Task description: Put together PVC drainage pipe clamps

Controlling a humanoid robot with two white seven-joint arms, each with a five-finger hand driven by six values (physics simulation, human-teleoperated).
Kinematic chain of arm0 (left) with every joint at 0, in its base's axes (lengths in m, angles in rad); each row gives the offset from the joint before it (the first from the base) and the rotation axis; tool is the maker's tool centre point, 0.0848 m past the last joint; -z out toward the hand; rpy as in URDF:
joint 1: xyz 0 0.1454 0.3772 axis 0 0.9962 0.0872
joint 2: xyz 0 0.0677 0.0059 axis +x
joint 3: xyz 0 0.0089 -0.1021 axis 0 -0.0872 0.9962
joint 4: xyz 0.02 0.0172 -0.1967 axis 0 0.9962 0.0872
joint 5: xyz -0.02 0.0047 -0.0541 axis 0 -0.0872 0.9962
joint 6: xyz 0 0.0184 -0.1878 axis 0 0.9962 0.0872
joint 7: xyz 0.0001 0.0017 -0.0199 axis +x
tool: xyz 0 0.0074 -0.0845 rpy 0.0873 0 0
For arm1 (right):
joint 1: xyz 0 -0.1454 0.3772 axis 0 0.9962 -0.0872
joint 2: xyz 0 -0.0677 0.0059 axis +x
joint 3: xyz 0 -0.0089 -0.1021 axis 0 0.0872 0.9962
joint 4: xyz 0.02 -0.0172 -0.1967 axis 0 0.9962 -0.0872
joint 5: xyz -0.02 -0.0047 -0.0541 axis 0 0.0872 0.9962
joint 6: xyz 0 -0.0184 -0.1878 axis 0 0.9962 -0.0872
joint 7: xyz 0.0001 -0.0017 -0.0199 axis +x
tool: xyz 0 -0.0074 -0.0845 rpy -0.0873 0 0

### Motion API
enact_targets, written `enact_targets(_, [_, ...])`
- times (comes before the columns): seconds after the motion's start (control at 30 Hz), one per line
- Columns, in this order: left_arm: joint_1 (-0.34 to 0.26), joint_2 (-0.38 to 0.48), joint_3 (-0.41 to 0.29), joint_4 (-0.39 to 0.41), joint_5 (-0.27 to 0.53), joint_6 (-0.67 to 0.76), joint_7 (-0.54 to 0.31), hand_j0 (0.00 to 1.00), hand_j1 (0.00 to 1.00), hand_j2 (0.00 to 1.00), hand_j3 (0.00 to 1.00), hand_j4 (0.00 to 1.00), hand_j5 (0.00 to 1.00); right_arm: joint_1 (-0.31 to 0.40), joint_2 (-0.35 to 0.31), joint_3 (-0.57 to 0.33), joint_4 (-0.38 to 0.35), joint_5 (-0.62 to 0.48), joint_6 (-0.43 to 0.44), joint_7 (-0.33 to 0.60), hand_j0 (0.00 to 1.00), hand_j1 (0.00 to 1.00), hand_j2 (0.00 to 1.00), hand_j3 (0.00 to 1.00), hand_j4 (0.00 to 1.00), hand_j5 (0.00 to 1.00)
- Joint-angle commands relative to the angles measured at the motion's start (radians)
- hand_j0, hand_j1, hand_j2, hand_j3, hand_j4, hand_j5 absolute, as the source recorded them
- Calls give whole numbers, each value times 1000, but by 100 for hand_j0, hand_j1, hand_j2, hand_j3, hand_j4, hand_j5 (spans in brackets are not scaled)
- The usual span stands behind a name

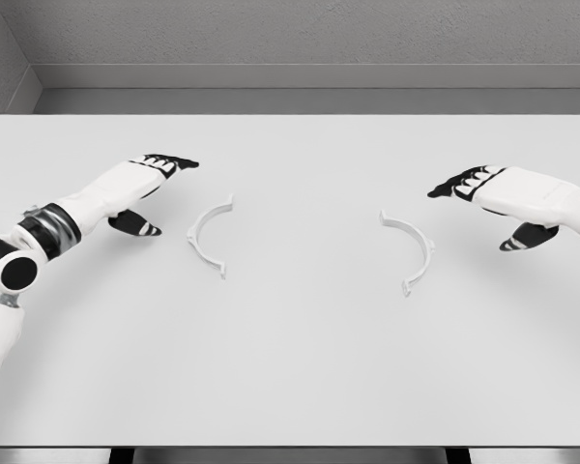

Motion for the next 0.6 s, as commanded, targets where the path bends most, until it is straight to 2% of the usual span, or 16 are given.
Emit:
enact_targets(0.0, [0, -40, -1, 1, -8, 47, 2, 100, 100, 100, 100, 100, 100, 0, 51, 2, 1, -2, 49, 3, 100, 100, 100, 100, 100, 100])
enact_targets(0.07, [-5, -60, -10, 0, -11, 90, 2, 100, 100, 100, 100, 100, 100, 2, 93, 1, 2, -1, 77, 4, 100, 100, 100, 100, 100, 100])
enact_targets(0.13, [-9, -76, -13, 1, -48, 98, 8, 100, 100, 100, 100, 100, 100, 9, 108, 2, 2, 2, 97, 4, 100, 100, 100, 100, 100, 100])
enact_targets(0.23, [-31, -93, -17, 37, -49, 99, 8, 100, 100, 100, 100, 100, 100, 23, 113, 4, 4, 8, 97, 3, 100, 100, 100, 100, 100, 100])
enact_targets(0.43, [-32, -105, -20, 38, -52, 138, 8, 100, 100, 100, 100, 100, 100, 37, 116, 6, 7, 21, 94, -4, 100, 100, 100, 100, 100, 100])
enact_targets(0.57, [-32, -106, -20, 38, -52, 139, 8, 100, 100, 100, 100, 100, 100, 37, 159, 6, 39, 56, 92, -1, 100, 100, 100, 100, 100, 100])
